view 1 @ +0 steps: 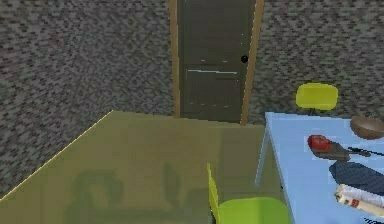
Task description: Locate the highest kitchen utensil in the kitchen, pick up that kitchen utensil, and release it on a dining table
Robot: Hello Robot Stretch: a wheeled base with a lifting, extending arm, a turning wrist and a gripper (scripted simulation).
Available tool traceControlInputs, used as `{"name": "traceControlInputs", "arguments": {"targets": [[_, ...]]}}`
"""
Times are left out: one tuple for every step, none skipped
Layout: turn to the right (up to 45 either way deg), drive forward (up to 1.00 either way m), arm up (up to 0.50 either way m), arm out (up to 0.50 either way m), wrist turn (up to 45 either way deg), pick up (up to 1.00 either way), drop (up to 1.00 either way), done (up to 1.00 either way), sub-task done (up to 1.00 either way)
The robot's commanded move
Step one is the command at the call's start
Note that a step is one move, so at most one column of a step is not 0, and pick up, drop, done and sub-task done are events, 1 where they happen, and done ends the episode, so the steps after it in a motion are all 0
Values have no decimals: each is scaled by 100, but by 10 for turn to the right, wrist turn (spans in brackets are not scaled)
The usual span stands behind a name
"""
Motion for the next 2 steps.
{"name": "traceControlInputs", "arguments": {"targets": [[0, 0, 0, 0, 0, 0, 100, 0, 0], [0, 0, 4, 0, 0, 0, 0, 0, 0]]}}
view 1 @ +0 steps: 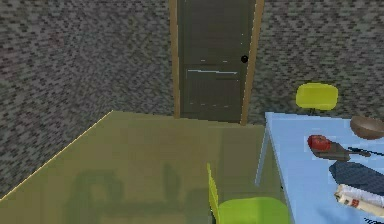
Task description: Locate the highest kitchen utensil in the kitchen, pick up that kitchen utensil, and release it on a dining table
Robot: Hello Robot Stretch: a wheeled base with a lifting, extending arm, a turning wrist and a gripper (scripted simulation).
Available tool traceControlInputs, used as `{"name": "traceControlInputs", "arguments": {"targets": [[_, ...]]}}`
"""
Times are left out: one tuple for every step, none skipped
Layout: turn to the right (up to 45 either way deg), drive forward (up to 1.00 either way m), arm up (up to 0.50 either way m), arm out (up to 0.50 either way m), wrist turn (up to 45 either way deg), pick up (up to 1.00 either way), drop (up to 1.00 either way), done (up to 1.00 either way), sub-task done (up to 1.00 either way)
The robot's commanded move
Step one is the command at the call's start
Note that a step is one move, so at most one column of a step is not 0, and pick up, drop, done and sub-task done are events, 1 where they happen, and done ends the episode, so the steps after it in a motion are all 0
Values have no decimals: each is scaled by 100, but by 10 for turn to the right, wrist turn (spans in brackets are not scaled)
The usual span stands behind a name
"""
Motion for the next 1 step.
{"name": "traceControlInputs", "arguments": {"targets": [[0, 0, 0, -8, 0, 0, 0, 0, 0]]}}
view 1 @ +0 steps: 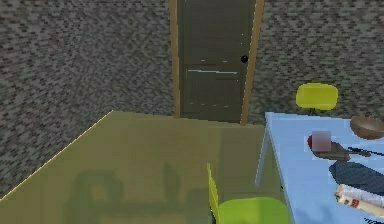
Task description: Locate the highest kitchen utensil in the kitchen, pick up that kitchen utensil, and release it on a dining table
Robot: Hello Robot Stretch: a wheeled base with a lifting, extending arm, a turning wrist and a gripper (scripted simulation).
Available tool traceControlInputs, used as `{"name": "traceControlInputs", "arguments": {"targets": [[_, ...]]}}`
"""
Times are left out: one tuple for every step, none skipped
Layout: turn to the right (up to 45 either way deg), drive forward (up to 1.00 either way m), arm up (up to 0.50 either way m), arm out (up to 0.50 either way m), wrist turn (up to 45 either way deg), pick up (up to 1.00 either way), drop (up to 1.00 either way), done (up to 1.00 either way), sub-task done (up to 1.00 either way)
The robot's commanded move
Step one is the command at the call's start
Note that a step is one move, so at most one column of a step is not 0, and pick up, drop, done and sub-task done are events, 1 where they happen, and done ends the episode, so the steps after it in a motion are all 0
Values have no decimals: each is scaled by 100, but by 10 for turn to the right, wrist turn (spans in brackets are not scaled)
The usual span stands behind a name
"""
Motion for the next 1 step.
{"name": "traceControlInputs", "arguments": {"targets": [[0, 0, 0, 0, 0, 0, 0, 100, 0]]}}
